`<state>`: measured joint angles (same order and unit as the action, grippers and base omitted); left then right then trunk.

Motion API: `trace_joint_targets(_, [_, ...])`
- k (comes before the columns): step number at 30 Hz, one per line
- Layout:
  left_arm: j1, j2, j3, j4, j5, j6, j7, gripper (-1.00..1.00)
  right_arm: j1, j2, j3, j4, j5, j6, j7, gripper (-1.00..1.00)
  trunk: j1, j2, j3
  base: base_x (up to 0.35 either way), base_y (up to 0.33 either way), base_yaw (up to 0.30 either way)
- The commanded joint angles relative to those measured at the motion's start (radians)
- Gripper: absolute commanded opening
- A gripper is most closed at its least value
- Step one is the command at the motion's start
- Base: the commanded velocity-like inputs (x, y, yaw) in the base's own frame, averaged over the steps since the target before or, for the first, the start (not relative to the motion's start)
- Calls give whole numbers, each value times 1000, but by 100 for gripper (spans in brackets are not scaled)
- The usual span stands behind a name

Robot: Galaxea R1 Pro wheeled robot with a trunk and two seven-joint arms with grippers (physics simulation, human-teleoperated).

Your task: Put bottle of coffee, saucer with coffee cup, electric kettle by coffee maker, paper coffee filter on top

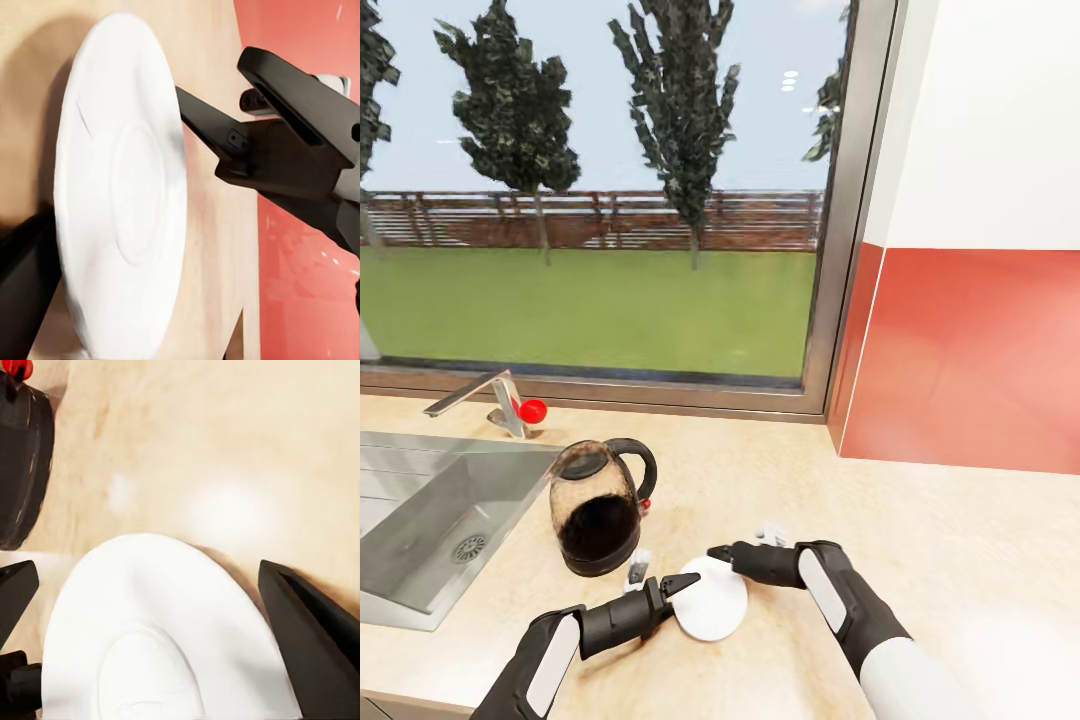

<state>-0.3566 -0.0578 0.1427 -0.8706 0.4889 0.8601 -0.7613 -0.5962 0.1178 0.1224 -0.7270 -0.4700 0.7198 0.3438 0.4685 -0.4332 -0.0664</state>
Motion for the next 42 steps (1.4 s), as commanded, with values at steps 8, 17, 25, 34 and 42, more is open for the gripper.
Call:
trace_joint_targets(8, [-1,0,3,1,-18,-1,-1,100,0,6,0,0,6,5,2,100,1,-2,-2,0,0,0])
trace_joint_targets(17, [-1,0,3,1,-18,0,-2,100,-1,6,0,0,6,6,3,100,1,-2,-2,0,0,0])
trace_joint_targets(25, [0,-1,3,2,-18,2,-2,100,-1,6,0,0,6,6,3,100,1,-2,-2,0,0,0])
trace_joint_targets(34, [0,-1,-12,2,-19,3,-1,100,0,6,0,0,6,6,3,100,1,-2,-2,0,0,0])
trace_joint_targets(42, [-1,-1,-69,1,-18,5,-1,100,0,6,0,0,6,6,3,100,1,-2,-2,0,0,0])
